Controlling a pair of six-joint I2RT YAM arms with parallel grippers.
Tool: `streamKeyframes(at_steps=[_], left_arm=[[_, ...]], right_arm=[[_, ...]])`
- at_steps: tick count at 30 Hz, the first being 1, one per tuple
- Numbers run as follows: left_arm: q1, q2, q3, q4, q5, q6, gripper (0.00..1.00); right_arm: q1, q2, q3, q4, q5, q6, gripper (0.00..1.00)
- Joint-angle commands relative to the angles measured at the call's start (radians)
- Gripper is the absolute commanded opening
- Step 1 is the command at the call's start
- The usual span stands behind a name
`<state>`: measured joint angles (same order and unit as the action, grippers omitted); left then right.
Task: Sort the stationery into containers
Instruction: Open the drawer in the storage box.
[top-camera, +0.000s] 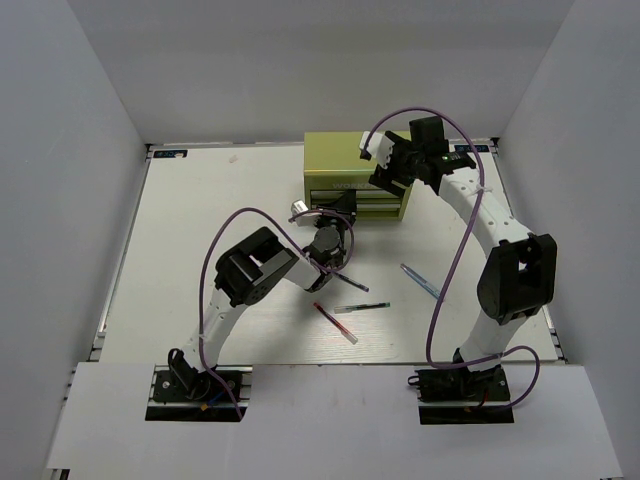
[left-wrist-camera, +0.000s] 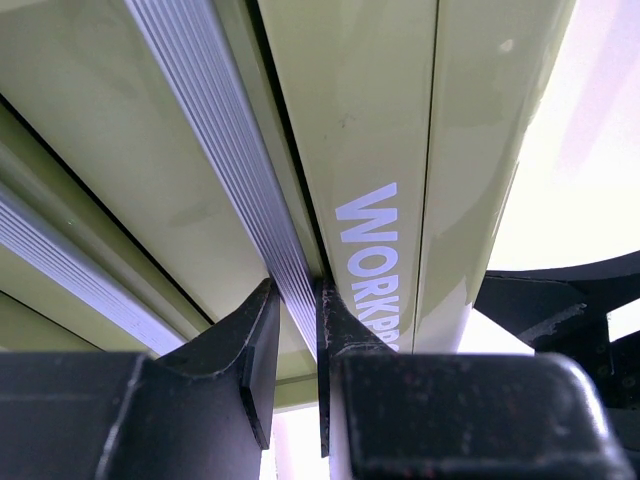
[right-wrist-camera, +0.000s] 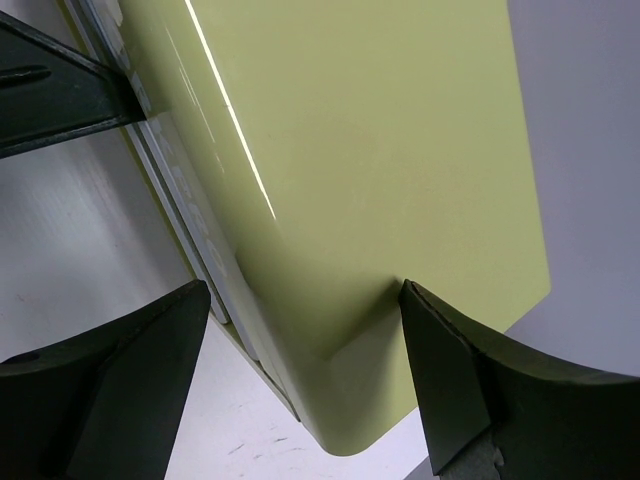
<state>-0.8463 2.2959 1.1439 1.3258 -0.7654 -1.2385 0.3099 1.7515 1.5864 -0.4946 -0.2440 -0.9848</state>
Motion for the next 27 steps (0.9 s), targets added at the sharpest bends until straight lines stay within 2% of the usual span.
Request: streamKeyframes(at_steps=[1,17,27], left_arm=[[-0.004,-0.089,-0.038,0.483,-0.097,0.053,0.0],[-0.022,-0.107,-0.056,0.483,-0.097,0.053,0.0],[-0.04,-0.173,-0.159,0.483,-0.087,0.034,0.0]], right_arm=[[-0.003,0.051,-0.006,-0.124,0.041,0.057,0.82],[-0.005,0.048,-0.016,-0.127,0.048,0.06,0.82],[-0.005,0.045,-0.026,-0.127,0.049,0.061,0.82]])
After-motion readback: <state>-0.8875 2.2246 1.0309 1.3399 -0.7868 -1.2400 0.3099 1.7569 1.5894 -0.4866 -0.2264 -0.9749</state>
